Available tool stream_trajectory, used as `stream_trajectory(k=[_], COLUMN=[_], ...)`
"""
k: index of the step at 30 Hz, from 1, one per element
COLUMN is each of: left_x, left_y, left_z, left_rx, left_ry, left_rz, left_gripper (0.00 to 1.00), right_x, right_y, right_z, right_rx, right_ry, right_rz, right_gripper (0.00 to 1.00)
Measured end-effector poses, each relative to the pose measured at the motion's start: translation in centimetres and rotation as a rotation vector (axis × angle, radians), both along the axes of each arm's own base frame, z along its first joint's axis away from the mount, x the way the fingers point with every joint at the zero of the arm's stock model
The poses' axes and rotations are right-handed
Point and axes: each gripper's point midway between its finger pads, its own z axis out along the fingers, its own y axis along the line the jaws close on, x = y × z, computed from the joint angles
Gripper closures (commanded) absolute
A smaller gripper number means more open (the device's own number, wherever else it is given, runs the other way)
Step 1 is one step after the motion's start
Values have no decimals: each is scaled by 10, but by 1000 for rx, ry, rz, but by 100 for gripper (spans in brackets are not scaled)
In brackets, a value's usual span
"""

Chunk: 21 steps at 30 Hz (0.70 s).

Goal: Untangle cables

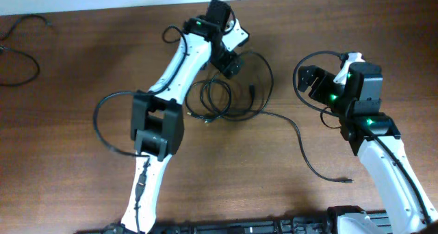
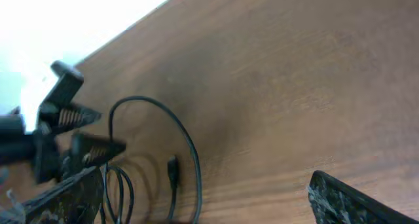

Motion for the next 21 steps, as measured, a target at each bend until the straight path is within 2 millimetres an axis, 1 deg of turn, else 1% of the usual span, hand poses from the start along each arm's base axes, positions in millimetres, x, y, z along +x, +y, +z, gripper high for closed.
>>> stream_trajectory(k=[1, 2, 3, 4, 5, 6, 7, 8, 9, 10, 11, 12, 13, 14, 15, 16, 17, 18, 19, 20, 21], left_x=[3, 7, 10, 13, 16, 13, 10, 18, 13, 8, 4, -4, -13, -23, -32, -39, -47, -51, -55, -57, -55], left_y=[-4, -9, -10, -10, -4, 4, 9, 7, 11, 14, 15, 18, 20, 24, 27, 31, 37, 44, 54, 69, 82], left_z=[-10, -18, -25, -27, -25, -17, -2, 41, 64, 92, 139, 185, 220, 255, 281, 300, 322, 335, 348, 360, 365], left_rx=[-1, -4, -3, 4, 36, 73, 90, 59, 54, 35, -11, -64, -110, -159, -201, -232, -273, -303, -333, -361, -379], left_ry=[-7, -16, -22, -35, -48, -29, -19, -77, -75, -93, -153, -217, -266, -314, -349, -376, -403, -414, -427, -435, -439], left_rz=[-6, -12, -13, -11, 1, 24, 45, 85, 112, 137, 158, 168, 175, 187, 203, 217, 250, 284, 323, 380, 430], left_gripper=[88, 100, 100, 100, 100, 100, 100, 100, 100, 100, 100, 100, 100, 100, 100, 100, 100, 100, 100, 100, 100], right_x=[-5, -7, -8, -10, -10, -10, -11, -12, -13, -15, -16, -17, -18, -21, -24, -20, -21, -16, -8, -8, -3], right_y=[0, 0, 0, 0, 0, 3, 9, 16, 21, 27, 35, 43, 51, 65, 82, 109, 131, 154, 184, 196, 206], right_z=[-6, -8, -9, -12, -12, -11, -11, -10, -9, -11, -16, -23, -31, -42, -51, -55, -62, -63, -64, -68, -69], right_rx=[1, 2, 2, 2, 2, 13, 35, 61, 83, 107, 140, 175, 196, 215, 221, 220, 217, 208, 188, 179, 164], right_ry=[30, 45, 50, 62, 64, 63, 63, 63, 64, 74, 92, 122, 150, 189, 221, 197, 197, 145, 72, 58, 16], right_rz=[1, 0, 0, 0, 0, 15, 37, 69, 96, 123, 159, 190, 220, 266, 316, 395, 457, 518, 586, 612, 621], right_gripper=[2, 1, 1, 10, 13, 13, 13, 12, 12, 11, 2, 1, 1, 1, 1, 1, 1, 1, 1, 1, 1])
